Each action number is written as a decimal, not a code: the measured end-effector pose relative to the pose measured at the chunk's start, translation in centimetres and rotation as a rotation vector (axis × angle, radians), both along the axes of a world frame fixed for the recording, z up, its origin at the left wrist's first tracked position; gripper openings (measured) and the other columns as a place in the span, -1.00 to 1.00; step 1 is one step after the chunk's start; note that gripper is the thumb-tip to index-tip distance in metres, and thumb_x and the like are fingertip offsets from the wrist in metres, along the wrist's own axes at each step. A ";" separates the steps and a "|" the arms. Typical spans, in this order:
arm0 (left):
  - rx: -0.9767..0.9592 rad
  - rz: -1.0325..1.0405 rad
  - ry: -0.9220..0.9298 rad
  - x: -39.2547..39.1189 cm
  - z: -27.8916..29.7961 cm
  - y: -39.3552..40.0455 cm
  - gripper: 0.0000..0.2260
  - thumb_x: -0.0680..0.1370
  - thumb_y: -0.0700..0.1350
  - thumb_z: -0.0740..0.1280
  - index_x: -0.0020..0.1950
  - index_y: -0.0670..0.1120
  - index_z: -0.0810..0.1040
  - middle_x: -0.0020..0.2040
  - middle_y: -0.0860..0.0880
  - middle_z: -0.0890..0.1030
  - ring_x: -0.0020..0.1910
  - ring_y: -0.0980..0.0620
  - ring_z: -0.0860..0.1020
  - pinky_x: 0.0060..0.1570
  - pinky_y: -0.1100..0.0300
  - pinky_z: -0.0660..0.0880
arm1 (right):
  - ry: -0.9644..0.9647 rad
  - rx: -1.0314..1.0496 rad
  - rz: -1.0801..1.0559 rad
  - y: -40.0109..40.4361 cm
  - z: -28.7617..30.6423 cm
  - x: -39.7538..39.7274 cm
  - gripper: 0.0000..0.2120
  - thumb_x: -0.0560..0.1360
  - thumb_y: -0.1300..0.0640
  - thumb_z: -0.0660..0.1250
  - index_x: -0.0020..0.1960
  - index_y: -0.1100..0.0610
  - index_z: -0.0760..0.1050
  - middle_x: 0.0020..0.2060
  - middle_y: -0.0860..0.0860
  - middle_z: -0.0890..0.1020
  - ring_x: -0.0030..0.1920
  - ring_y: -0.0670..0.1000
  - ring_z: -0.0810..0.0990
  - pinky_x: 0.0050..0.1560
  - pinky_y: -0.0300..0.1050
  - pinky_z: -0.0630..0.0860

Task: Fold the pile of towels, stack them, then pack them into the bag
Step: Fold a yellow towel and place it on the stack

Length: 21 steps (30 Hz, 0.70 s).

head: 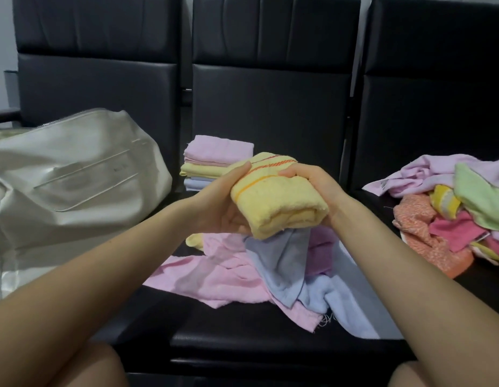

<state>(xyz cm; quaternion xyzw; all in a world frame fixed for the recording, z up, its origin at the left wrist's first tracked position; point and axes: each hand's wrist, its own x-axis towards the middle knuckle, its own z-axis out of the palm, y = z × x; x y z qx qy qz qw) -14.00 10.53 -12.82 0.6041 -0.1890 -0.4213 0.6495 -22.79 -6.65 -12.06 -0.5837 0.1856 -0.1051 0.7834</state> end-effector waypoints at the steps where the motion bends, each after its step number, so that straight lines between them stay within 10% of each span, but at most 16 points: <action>1: -0.049 0.028 -0.003 -0.2 0.1 -0.3 -0.59 0.57 0.27 0.18 0.16 -0.01 0.55 0.01 -0.08 0.71 -0.01 -0.06 0.68 0.00 0.00 0.61 | 0.015 0.001 -0.014 -0.1 0.1 0.0 -0.35 0.17 0.08 0.58 0.23 0.18 0.56 0.10 0.15 0.67 0.05 0.14 0.68 0.19 0.07 0.54; 4: -0.219 0.192 -0.005 -0.8 0.4 -1.5 -0.70 0.63 0.13 0.17 0.14 -0.05 0.53 -0.06 -0.02 0.71 -0.11 0.05 0.68 -0.16 0.15 0.61 | -0.049 0.131 -0.012 0.5 0.5 0.1 -0.81 0.51 0.05 0.32 -0.01 0.16 0.60 -0.20 0.09 0.70 -0.24 0.04 0.70 -0.15 -0.14 0.61; 9: -0.257 0.564 -0.032 0.8 0.4 -3.5 -0.55 0.61 0.25 0.14 0.28 -0.07 0.44 0.16 -0.07 0.59 0.11 -0.05 0.57 0.19 0.02 0.51 | 0.000 0.336 -0.073 2.3 -0.6 0.7 -0.51 0.46 -0.22 0.34 0.19 0.13 0.57 0.07 0.13 0.68 0.08 0.16 0.64 -0.02 0.02 0.56; 14: -0.129 0.592 -0.088 2.0 -1.2 -4.8 -0.48 0.61 0.25 0.12 0.38 -0.09 0.38 0.13 -0.04 0.53 0.11 -0.02 0.51 -0.05 0.09 0.48 | 0.039 0.360 -0.115 2.9 -1.6 2.6 -0.62 0.51 0.14 0.37 0.30 0.16 0.43 0.07 0.18 0.61 0.03 0.18 0.59 -0.14 0.06 0.53; 21: -0.098 0.729 -0.322 7.7 0.7 -6.0 -0.69 0.59 0.00 0.27 0.20 -0.17 0.35 -0.08 -0.02 0.49 -0.17 0.10 0.44 -0.34 0.35 0.35 | -0.015 0.030 -0.216 1.0 0.5 9.6 -0.69 0.56 0.12 0.29 0.29 0.12 0.41 0.08 0.12 0.59 -0.06 0.07 0.56 -0.24 -0.10 0.46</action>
